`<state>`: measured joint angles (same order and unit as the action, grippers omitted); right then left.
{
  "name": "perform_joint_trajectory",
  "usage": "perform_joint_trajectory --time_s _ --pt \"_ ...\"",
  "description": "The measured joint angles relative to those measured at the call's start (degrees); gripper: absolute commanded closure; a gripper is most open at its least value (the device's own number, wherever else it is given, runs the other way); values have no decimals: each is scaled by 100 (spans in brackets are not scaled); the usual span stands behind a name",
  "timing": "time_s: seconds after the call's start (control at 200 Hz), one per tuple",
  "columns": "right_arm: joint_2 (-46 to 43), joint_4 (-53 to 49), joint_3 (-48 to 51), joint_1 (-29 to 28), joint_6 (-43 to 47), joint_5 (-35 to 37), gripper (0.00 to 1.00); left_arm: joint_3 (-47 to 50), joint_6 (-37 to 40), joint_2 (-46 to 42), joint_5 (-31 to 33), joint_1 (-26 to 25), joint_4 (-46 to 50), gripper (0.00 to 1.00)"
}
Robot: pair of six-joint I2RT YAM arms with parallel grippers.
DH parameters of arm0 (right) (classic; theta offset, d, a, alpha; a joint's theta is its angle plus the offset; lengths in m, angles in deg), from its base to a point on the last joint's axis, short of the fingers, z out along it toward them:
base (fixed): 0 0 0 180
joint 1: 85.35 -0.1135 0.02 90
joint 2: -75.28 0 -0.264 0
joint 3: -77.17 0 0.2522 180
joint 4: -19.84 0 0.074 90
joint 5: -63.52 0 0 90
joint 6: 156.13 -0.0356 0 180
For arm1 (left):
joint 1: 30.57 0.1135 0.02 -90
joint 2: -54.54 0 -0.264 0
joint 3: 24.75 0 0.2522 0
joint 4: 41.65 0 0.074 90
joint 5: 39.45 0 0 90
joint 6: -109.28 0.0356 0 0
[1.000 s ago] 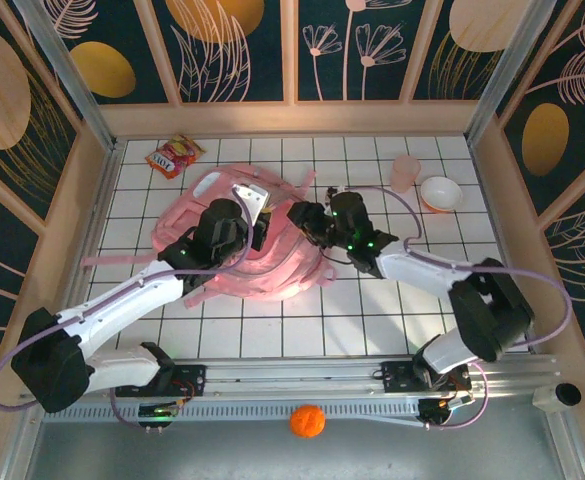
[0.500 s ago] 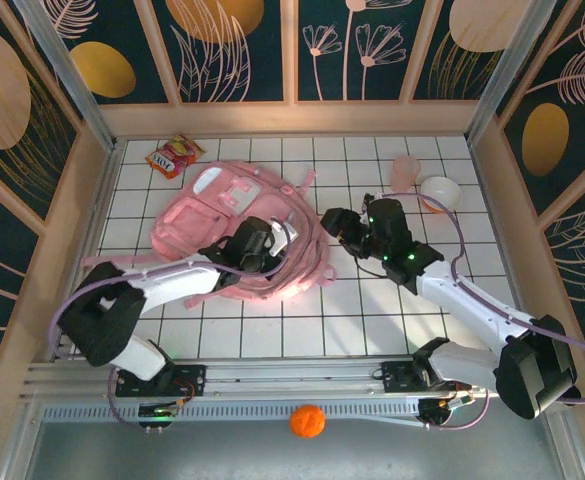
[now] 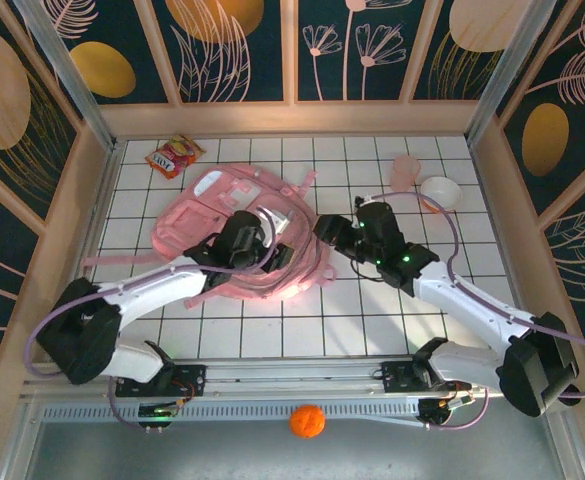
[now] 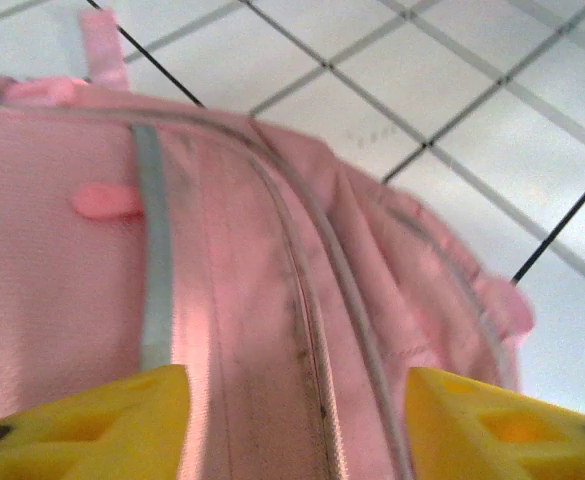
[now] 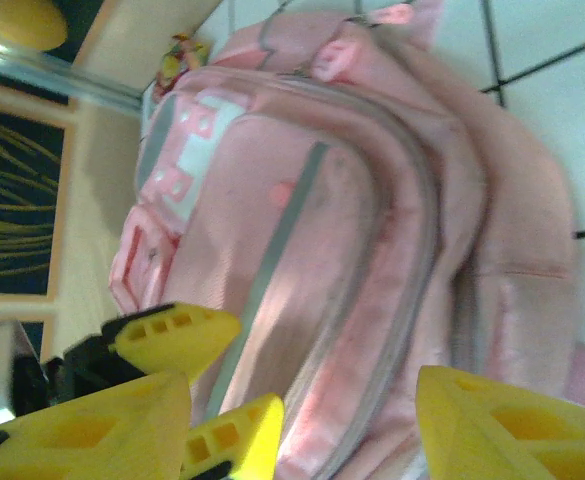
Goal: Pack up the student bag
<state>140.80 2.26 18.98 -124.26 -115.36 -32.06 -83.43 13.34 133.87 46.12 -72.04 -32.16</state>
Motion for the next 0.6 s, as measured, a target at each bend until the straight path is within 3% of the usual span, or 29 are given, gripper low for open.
perform_joint_trajectory --time_s 0.205,0.375,0.535,0.601 --pt "203 214 -321 -356 533 153 39 20 -839 -1189 -157 793 66 16" --pt "807 568 -321 -557 295 55 41 352 -1690 -1926 -114 1506 284 25" --pt "1294 813 -319 -988 -122 -120 43 748 -2723 -1794 -225 1908 675 36" --pt "1421 949 -286 -1075 -334 -203 49 883 -3080 -1663 -293 1974 802 38"
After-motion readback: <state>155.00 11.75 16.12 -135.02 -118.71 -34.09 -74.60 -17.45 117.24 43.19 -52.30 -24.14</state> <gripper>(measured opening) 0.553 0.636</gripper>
